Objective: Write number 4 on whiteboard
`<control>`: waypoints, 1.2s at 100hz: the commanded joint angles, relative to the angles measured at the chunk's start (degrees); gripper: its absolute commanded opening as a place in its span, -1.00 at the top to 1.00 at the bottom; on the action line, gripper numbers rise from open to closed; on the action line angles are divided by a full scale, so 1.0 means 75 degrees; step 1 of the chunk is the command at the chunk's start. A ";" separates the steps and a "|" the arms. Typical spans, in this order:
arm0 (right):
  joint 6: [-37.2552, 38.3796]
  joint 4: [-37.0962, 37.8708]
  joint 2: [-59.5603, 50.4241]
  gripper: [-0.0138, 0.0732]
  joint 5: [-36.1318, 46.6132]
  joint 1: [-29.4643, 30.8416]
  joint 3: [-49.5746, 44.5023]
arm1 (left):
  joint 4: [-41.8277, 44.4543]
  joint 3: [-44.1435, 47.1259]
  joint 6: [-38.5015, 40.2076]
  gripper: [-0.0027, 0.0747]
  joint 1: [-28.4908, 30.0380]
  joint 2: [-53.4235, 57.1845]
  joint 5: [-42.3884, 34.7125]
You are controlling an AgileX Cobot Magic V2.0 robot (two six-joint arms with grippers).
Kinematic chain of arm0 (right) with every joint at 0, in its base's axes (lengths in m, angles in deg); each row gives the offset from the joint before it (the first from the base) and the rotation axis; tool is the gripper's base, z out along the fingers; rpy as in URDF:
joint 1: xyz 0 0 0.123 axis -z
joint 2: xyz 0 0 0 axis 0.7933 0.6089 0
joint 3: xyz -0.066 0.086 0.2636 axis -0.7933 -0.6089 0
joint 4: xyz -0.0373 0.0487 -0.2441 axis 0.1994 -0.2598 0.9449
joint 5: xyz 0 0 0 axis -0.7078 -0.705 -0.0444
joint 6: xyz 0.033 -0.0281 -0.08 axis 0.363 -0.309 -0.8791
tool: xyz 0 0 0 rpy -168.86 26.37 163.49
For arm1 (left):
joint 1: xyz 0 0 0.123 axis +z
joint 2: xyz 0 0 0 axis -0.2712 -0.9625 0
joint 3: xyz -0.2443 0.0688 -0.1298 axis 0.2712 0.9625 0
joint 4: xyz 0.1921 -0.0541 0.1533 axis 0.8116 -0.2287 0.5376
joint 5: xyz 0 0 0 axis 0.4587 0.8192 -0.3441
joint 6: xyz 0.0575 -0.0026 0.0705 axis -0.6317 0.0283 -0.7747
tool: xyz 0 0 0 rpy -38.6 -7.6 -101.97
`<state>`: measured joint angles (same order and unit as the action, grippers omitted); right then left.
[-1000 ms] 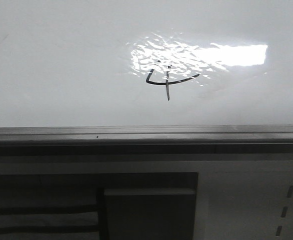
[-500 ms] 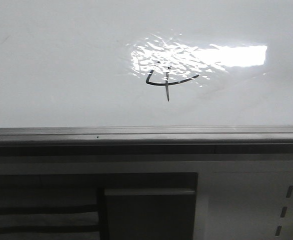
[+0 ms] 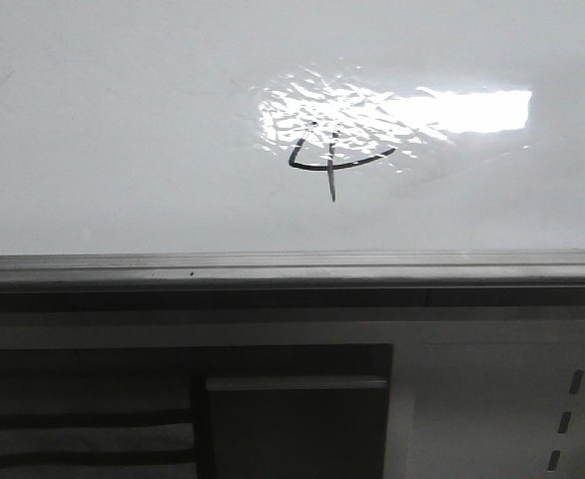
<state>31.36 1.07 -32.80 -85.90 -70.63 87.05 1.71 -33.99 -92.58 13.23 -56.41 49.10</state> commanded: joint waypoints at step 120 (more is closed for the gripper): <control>-0.0001 0.0157 0.0015 0.85 0.0563 0.0043 0.0182 | 0.2405 0.2865 0.3191 0.98 0.0241 0.2588 -0.2777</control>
<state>31.48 1.15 -32.80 -85.66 -70.63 87.05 14.22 -13.61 -76.34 15.58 -37.59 37.25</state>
